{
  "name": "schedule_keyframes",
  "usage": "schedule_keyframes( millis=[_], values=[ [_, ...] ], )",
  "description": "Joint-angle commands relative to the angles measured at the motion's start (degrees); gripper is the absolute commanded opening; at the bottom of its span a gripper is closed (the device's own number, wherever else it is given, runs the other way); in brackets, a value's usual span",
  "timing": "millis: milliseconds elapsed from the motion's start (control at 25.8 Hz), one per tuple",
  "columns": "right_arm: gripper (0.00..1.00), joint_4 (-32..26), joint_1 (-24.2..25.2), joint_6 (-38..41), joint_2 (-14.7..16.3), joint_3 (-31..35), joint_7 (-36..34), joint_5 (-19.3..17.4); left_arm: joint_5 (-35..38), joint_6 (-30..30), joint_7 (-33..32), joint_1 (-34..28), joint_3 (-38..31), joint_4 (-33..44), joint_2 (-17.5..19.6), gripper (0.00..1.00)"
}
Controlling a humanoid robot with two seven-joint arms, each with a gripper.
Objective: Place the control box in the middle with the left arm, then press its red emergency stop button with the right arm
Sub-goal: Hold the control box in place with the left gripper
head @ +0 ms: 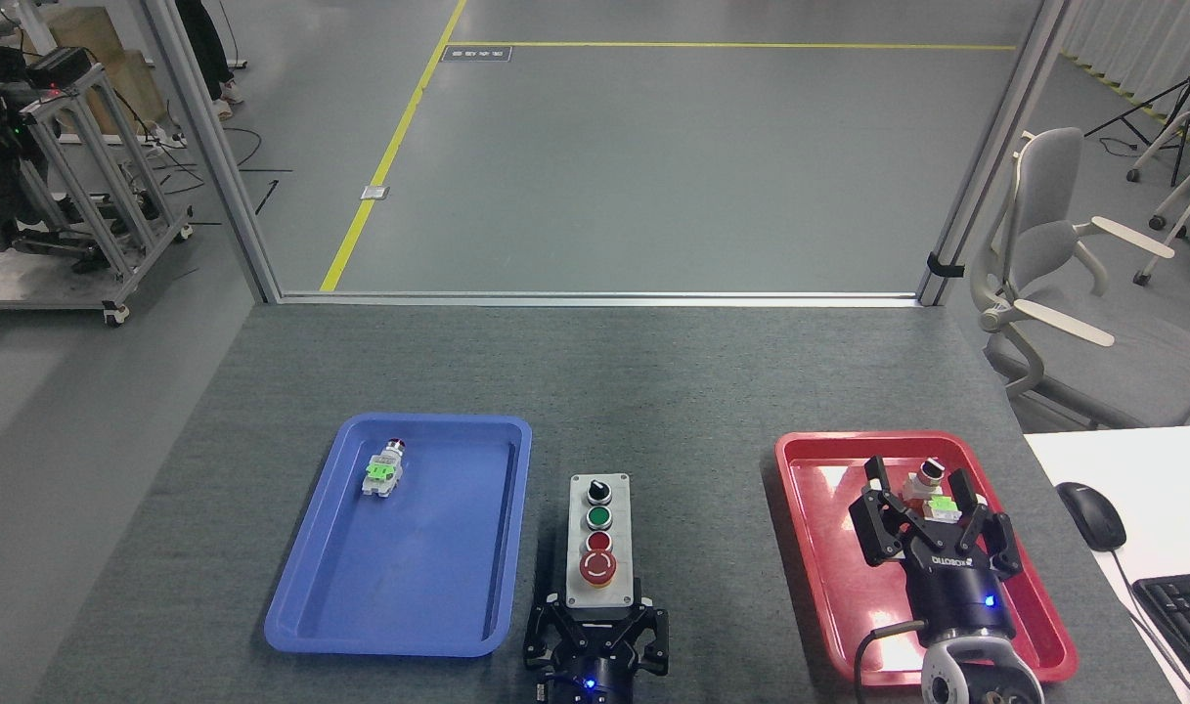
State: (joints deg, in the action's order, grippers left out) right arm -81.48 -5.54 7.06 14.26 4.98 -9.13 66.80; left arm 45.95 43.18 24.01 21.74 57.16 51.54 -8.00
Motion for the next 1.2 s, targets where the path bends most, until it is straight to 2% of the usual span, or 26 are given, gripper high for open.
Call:
schedule_keyframes(
  millis=[0,155,193,232,271,310,348,387,426,464,929,1161],
  values=[
    [1.00,0.0,0.0,0.0,0.1,0.0,-0.2,0.0,-1.0,-0.1,0.3,0.0,0.0,-0.4,0.0,0.00],
    [1.00,0.0,0.0,0.0,0.1,0.0,-0.2,0.0,-1.0,-0.6,0.5,0.0,0.0,-0.4,0.0,0.00],
    [1.00,0.0,0.0,0.0,0.1,0.0,-0.2,-0.1,-1.0,-0.6,0.5,0.0,0.0,-0.4,0.0,0.10],
    [1.00,0.0,0.0,0.0,0.1,0.0,-0.2,-0.1,-1.0,-0.6,0.5,0.0,0.0,-0.4,0.1,0.34],
    [1.00,0.0,0.0,0.0,0.1,0.0,-0.2,-0.1,-1.0,-0.5,0.6,0.0,0.0,-0.4,0.1,0.44],
    [1.00,0.0,0.0,0.0,0.1,0.0,-0.2,-0.1,-1.0,-0.5,0.9,0.0,0.0,-0.3,0.1,0.46],
    [1.00,0.0,0.0,0.0,0.1,0.0,-0.2,-0.1,-1.0,-0.5,1.1,0.0,0.0,-0.3,0.1,0.52],
    [1.00,0.0,0.0,0.0,0.1,0.0,-0.2,-0.1,-1.0,-0.6,1.5,-0.1,0.0,-0.3,0.1,0.67],
    [1.00,0.0,0.0,0.0,0.1,0.0,-0.2,-0.1,-1.0,-0.6,1.7,-0.1,0.1,-0.3,0.1,0.97],
    [1.00,0.0,0.0,0.0,0.0,0.0,-0.2,-0.1,-0.9,-0.7,1.9,-0.2,0.1,-0.2,0.0,1.00],
    [1.00,0.3,-0.2,0.0,0.0,0.0,-0.3,-0.1,-0.6,-1.1,4.6,-0.5,0.2,0.8,0.1,1.00],
    [1.00,0.4,-0.2,-0.1,0.0,0.0,-0.4,-0.1,0.1,-0.2,6.1,-1.5,0.1,4.4,0.3,1.00]
  ],
)
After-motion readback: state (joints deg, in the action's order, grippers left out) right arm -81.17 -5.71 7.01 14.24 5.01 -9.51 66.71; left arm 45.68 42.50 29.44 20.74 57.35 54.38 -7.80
